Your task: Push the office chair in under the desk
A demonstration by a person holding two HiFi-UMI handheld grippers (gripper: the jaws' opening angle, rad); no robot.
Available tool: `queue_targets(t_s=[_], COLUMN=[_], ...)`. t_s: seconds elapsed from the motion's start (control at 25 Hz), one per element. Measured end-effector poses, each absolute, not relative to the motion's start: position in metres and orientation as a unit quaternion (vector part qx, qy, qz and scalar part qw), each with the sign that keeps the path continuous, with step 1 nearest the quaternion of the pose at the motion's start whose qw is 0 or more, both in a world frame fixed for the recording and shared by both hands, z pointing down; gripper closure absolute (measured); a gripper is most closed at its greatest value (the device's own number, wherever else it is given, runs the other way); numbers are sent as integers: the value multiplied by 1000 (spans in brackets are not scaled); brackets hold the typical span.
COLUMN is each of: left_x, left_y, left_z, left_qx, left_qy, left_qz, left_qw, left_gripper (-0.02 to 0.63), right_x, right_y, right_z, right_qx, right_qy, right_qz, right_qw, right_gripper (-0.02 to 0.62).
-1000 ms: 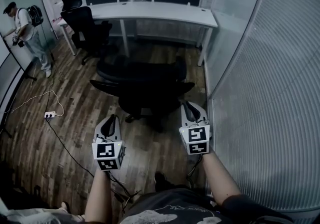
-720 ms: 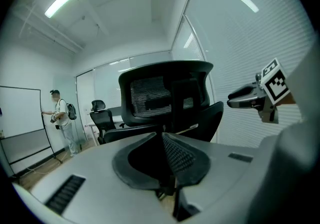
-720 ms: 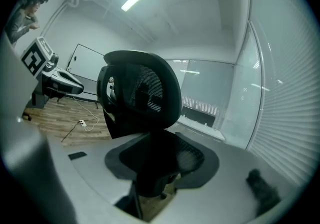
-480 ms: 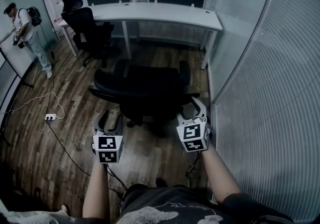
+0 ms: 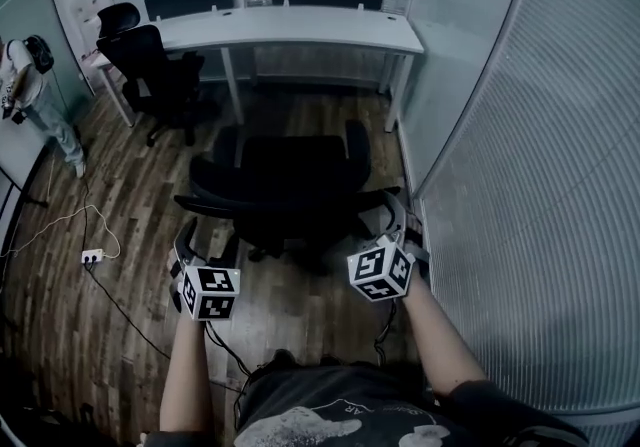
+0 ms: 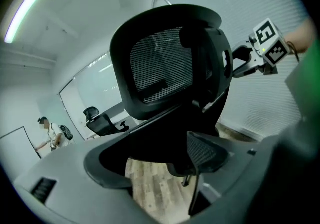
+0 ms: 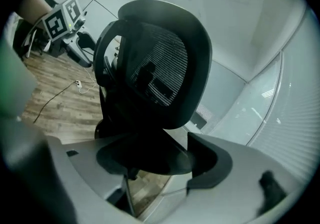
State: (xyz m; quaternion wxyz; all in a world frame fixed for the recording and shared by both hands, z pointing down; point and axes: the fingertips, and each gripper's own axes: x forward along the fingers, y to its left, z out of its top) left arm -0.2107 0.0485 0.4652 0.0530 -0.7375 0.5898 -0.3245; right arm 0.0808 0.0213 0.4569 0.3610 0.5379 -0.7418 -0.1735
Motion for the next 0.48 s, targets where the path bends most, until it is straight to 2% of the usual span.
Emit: queue_targets(t_s=[0.24,0.48], left_x=[-228,-233], left_y=[24,-4], left_z=[472,473], left_qx=[-727,-718], left_qy=[563,541], left_qz=[-380,-416], left_qw=[102,138], left_gripper=[245,238], right_x=[85,88], right_y=[14,1], right_z=[470,472], right_qx=[539,546], right_qy=[-706,-688], right_qz=[-198,-202], right_qw=[415,432], right_gripper=[308,308])
